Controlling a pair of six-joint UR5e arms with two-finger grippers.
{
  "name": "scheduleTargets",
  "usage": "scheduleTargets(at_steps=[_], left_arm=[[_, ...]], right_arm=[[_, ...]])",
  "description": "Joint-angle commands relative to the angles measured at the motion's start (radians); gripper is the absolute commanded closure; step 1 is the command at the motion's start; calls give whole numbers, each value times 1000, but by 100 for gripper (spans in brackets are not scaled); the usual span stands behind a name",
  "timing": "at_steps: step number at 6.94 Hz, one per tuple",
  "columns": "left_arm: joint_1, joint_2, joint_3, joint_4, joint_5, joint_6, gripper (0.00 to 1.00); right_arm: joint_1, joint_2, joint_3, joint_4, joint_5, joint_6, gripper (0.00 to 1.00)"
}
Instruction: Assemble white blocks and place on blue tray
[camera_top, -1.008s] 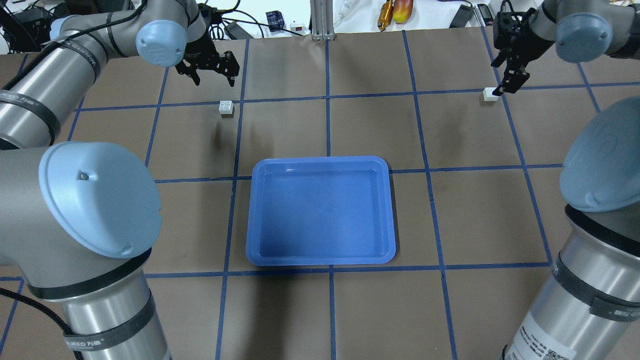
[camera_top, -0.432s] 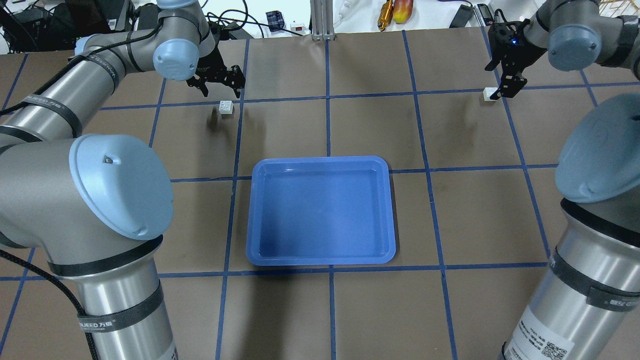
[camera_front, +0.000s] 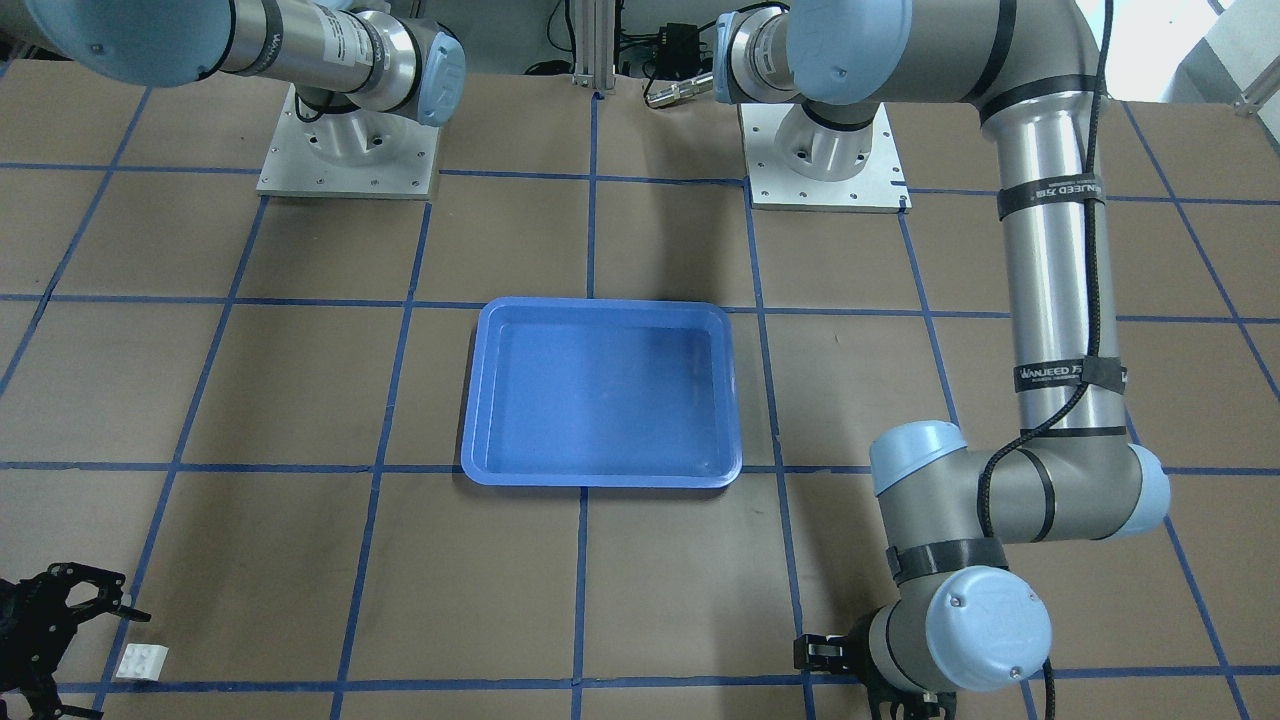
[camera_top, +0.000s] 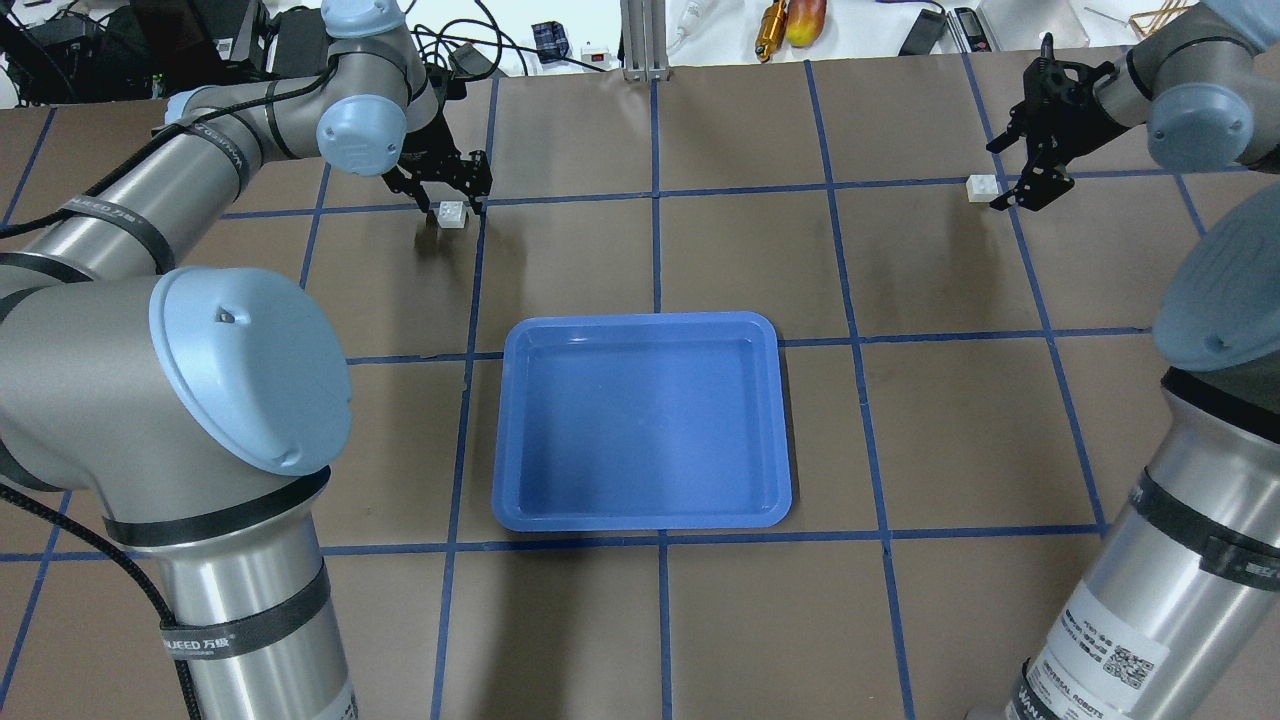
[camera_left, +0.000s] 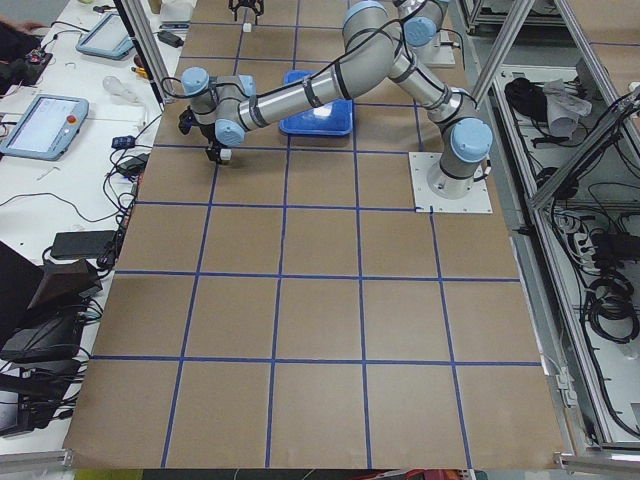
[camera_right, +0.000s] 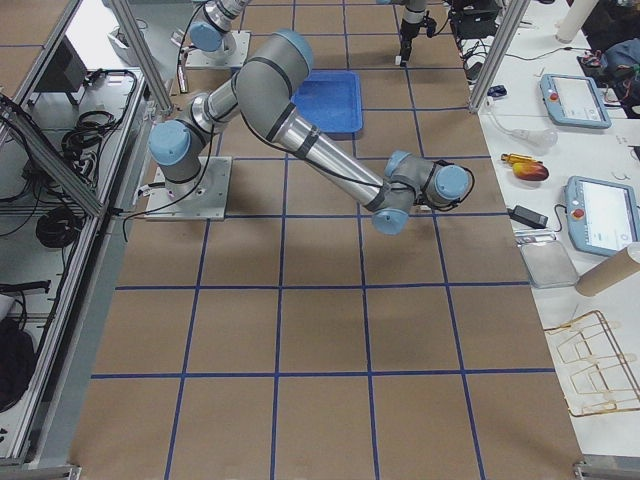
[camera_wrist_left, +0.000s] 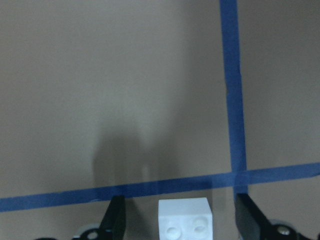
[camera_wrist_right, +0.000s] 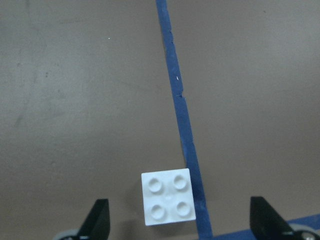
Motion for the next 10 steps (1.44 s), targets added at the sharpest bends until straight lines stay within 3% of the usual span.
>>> scheduleTargets(at_steps=[1,3,5,8,10], left_arm=[[0,17,-37,1,0,-8,59],[0,46,-63,-7,-1,-8,75],[-43,137,-132,-30,-1,-37,77],[-118,391,-398,-42,-94,-199,77],[-257,461,-511,2,-109,-388,78]], right_arm=[[-28,17,-1,6,42,-11,7],[-23,25,-2,9,42,-14,8],[-19,21,-5,42,47,-31,8],[-9,20,-7,91,50,-103,8],[-9,23,-7,87,49,-105,11]])
